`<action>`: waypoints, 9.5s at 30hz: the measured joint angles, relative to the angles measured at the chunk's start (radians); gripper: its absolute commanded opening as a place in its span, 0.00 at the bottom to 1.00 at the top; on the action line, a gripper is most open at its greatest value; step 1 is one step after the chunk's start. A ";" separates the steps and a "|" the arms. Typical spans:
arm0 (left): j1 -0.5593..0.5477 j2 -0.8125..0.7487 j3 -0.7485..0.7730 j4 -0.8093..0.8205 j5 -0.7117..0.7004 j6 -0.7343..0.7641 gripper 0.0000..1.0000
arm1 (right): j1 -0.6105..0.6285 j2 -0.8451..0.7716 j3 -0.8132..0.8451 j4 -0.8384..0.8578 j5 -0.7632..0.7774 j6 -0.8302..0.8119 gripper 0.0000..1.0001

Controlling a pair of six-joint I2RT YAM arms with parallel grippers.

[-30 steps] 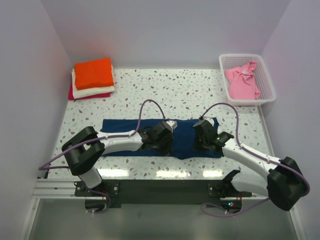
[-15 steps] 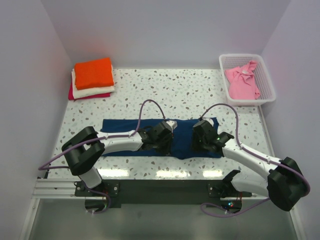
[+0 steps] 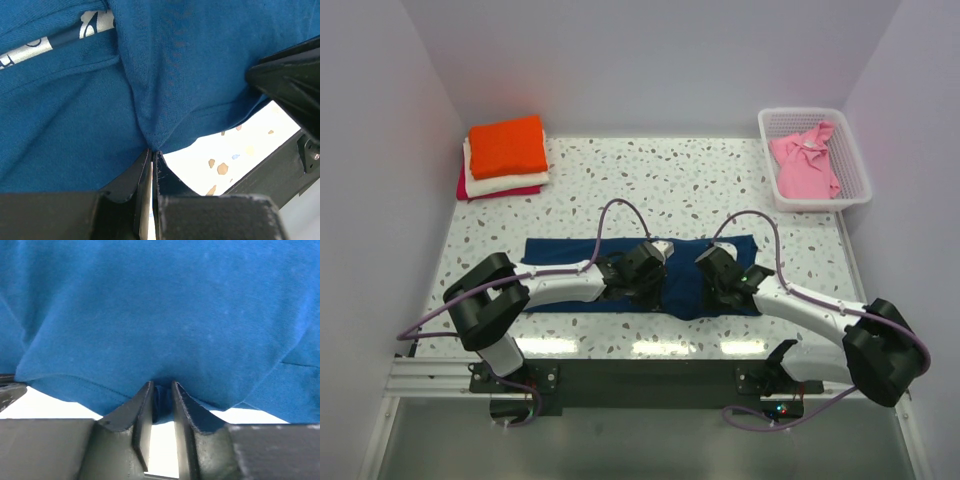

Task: Fold and stack the t-shirts
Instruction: Fold the tshirt

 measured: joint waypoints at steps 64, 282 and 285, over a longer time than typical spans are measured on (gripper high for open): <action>0.188 -0.103 0.015 0.016 0.124 -0.038 0.34 | -0.102 0.474 0.531 -0.112 0.313 -0.106 0.57; 0.047 -0.251 -0.233 0.031 0.148 -0.042 0.35 | -0.358 -0.085 0.138 -0.151 -0.205 -0.168 0.45; 0.030 -0.209 -0.230 0.058 0.174 -0.042 0.35 | -0.358 -0.173 0.114 -0.173 -0.206 -0.153 0.45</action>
